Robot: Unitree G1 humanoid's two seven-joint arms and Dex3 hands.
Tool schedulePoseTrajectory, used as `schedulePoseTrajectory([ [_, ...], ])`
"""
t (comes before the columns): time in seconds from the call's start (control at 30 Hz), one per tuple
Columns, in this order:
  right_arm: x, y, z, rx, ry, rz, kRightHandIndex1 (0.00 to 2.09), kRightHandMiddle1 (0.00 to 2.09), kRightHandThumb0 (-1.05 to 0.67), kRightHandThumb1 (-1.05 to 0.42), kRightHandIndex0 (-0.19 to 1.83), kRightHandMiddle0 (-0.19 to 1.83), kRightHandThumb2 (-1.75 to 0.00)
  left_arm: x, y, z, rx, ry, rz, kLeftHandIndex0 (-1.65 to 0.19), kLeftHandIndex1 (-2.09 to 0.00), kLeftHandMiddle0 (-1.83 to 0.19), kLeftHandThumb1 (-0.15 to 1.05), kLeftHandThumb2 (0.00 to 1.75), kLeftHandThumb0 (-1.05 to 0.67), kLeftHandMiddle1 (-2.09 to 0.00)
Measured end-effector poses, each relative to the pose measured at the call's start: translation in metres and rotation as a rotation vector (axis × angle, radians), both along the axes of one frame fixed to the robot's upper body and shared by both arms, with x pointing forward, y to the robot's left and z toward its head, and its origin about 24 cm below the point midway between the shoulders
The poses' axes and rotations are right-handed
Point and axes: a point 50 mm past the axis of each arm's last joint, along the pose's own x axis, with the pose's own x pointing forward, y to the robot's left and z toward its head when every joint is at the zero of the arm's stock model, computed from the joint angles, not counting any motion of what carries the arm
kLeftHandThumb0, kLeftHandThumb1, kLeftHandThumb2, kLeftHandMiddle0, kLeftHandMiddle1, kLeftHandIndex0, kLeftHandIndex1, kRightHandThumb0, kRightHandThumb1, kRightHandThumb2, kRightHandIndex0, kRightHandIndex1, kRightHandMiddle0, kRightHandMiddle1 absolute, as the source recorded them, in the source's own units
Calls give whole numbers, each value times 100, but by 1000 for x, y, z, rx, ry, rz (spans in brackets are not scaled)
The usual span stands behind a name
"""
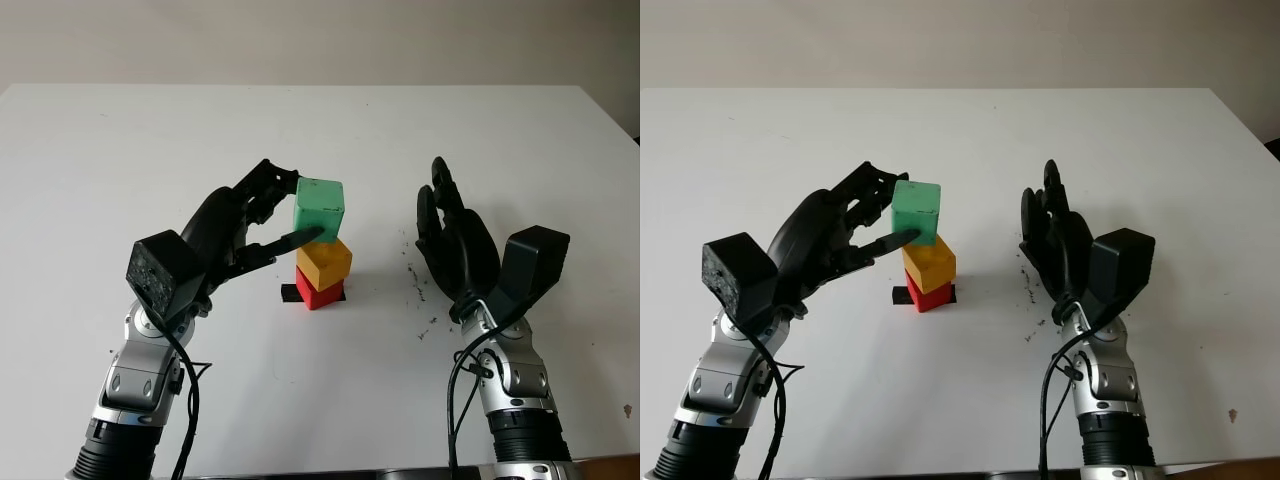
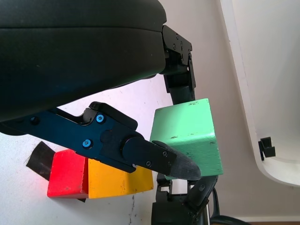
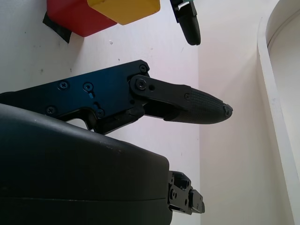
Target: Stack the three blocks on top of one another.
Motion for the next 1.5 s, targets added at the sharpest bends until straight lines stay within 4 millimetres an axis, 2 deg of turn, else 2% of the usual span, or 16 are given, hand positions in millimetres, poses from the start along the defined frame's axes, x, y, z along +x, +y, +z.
schedulePoseTrajectory([
  [0.63, 0, 0, 0, 6, 1, -2, 0, 0, -66, -105, -19, -19, -60, 0, -3, -2, 19, 9, -34, -22, -148, -19, 105, 25, -48, -5],
  [1.13, 0, 0, 0, 5, 1, -6, 0, 0, -67, -105, -19, -19, -59, 3, -2, -17, 35, 55, -26, -22, -148, -19, 105, 25, -51, -6],
  [1.5, 0, 0, 0, 5, 2, -6, 0, 0, -65, -105, -19, -19, -60, 4, -3, -19, 35, 57, -33, -25, -144, -19, 105, 21, -55, -5],
])
